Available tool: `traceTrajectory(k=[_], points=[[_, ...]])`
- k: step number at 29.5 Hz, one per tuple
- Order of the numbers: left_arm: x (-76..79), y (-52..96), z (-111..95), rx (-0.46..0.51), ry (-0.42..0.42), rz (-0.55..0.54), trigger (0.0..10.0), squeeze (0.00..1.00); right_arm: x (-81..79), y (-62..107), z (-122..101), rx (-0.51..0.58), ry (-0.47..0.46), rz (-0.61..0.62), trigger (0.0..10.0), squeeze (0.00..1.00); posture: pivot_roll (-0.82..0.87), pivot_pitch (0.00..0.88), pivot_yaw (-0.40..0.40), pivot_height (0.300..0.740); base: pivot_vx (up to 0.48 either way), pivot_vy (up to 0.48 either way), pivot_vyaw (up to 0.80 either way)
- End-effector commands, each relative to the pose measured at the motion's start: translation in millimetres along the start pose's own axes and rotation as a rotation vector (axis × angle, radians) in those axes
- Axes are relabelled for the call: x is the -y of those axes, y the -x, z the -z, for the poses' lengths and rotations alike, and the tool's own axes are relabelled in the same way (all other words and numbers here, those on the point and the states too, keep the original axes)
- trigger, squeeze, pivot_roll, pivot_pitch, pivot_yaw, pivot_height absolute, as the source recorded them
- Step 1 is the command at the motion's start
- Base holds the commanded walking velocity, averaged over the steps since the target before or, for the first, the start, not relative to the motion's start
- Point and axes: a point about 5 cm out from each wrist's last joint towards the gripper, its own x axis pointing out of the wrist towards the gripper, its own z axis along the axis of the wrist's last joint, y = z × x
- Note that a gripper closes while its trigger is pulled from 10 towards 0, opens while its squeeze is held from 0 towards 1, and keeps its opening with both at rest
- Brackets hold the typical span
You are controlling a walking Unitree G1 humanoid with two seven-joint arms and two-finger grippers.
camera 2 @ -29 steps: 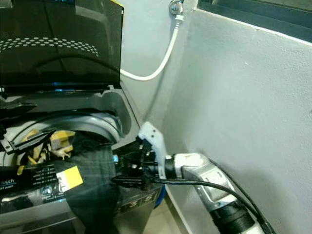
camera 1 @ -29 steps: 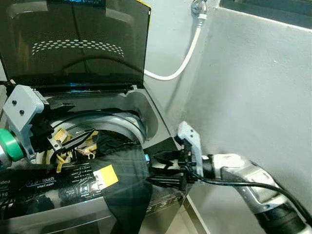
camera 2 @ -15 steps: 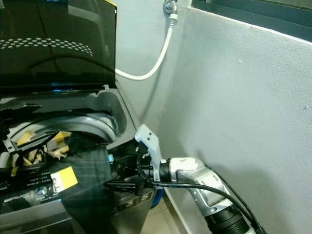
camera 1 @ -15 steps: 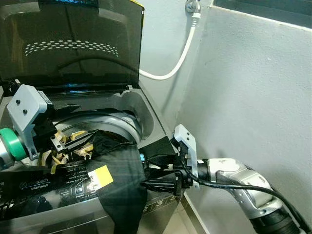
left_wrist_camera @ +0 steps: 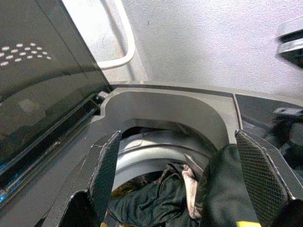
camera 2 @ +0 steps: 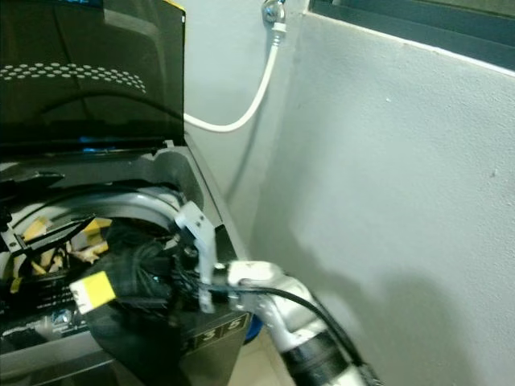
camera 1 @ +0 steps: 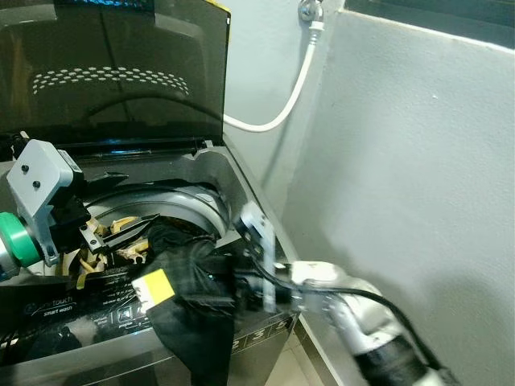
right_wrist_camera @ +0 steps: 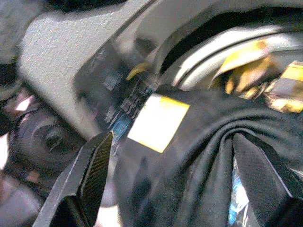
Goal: Clothes washing
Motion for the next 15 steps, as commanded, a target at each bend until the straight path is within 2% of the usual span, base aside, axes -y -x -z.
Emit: traceTrajectory(k=[1,4,6,7,9,10,11,12,13,14,15], points=[[2.5,0.6,-2.5,0.001,-0.008,0.010,10.0,0.00,11.4,4.1,16.5,-0.060,-0.051,0.091,10.0,0.00,0.06,0.000,-0.066,0.740,0.000,0.000,0.00],[2.4,1.0,-2.9,0.000,-0.009,0.009,10.0,0.00,13.2,0.8,17.7,-0.061,-0.053,0.122,10.0,0.00,0.06,0.003,-0.070,0.740,0.000,0.000,0.00],[2.4,1.6,-3.0,-0.003,-0.011,0.006,10.0,0.00,14.4,-1.3,18.9,-0.069,-0.035,0.150,10.0,0.00,0.06,0.004,-0.072,0.740,0.000,0.000,0.00],[2.4,2.2,-2.9,-0.007,-0.011,0.003,10.0,0.00,15.3,-2.9,20.6,-0.085,0.009,0.179,10.0,0.00,0.06,0.006,-0.072,0.740,0.000,0.000,0.00],[2.4,2.2,-2.9,-0.007,-0.011,0.003,10.0,0.00,15.3,-2.9,20.6,-0.085,0.009,0.179,10.0,0.00,0.06,0.006,-0.072,0.740,0.000,0.000,0.00],[2.5,2.7,-2.9,-0.009,-0.012,0.002,10.0,0.00,15.8,-3.3,22.0,-0.106,0.078,0.201,8.9,0.00,0.07,0.008,-0.073,0.740,0.000,0.000,0.00],[2.6,3.4,-2.9,-0.012,-0.015,0.000,10.0,0.00,15.7,-1.7,22.6,-0.125,0.188,0.211,8.7,0.00,0.07,0.007,-0.073,0.740,0.000,0.000,0.00],[2.6,3.4,-2.9,-0.012,-0.015,0.000,10.0,0.00,15.7,-1.7,22.6,-0.125,0.188,0.211,8.7,0.00,0.07,0.007,-0.073,0.740,0.000,0.000,0.00],[2.5,3.8,-3.1,-0.014,-0.017,-0.001,10.0,0.00,14.5,-0.3,22.1,-0.131,0.270,0.205,7.4,0.00,0.07,0.006,-0.074,0.740,0.000,0.000,0.00],[2.5,3.8,-3.1,-0.014,-0.017,-0.001,10.0,0.00,14.5,-0.3,22.1,-0.131,0.270,0.205,7.4,0.00,0.07,0.006,-0.074,0.740,0.000,0.000,0.00],[2.4,4.0,-3.3,-0.015,-0.019,-0.002,10.0,0.00,13.0,1.2,21.0,-0.131,0.319,0.193,5.3,0.00,0.07,0.006,-0.074,0.740,0.000,0.000,0.00]])
